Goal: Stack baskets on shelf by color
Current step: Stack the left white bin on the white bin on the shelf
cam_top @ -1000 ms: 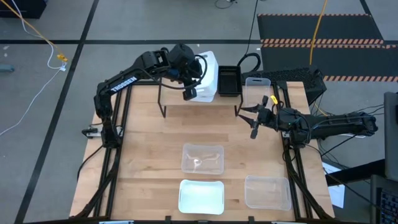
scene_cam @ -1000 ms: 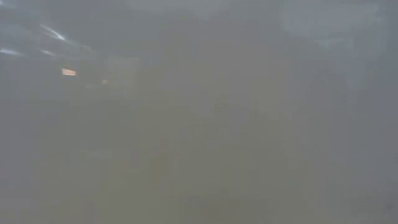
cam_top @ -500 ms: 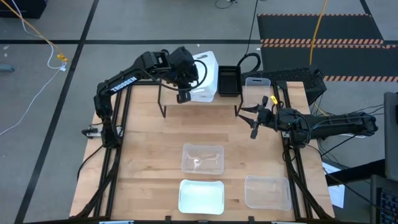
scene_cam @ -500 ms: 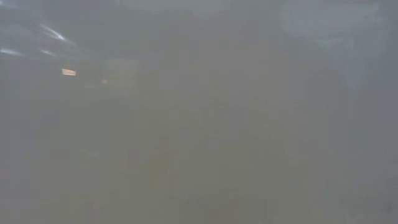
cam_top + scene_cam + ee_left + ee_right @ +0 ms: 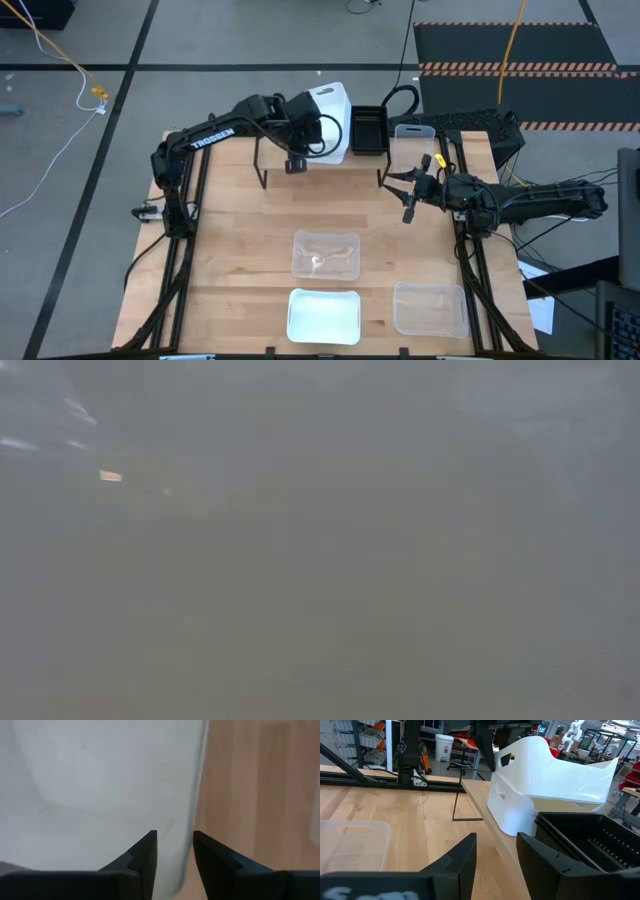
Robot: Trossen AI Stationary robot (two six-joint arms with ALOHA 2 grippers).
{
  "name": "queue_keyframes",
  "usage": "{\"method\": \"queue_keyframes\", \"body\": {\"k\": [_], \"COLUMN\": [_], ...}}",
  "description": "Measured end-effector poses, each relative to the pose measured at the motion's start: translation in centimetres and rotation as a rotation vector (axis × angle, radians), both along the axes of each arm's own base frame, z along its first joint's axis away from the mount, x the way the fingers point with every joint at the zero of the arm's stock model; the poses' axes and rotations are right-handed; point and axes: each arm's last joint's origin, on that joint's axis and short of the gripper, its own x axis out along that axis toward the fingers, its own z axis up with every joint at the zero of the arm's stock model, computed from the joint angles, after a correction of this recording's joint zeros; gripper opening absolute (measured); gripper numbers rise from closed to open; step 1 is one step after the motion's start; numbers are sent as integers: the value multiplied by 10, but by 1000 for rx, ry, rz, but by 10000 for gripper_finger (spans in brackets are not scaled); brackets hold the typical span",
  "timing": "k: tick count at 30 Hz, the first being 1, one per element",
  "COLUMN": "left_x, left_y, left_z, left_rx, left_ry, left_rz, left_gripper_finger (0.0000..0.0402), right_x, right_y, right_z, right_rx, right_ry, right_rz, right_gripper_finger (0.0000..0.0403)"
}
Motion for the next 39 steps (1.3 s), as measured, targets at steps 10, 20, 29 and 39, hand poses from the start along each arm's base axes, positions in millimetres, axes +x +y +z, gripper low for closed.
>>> {"method": "queue_keyframes", "body": {"k": [10,20,29,39], "left_x": [-5,-15,-17,-13], "left_y": [-1,-7,-8,-11], "left_z": [33,45,43,44], "left_rx": [81,68,41,37], "left_ry": [-87,-44,-31,-66], "left_rz": [3,-14,22,40], "left_gripper_finger": [13,9,23,53], "right_x": [0,0,0,0], "right_y": [0,0,0,0], "right_z": [0,-1,2,3], "right_rx": [-12,-15,-12,-5], "right_ry": [5,12,-15,-26], "right_rz": [2,2,1,1], "right_gripper_finger": [132,132,132,132]}}
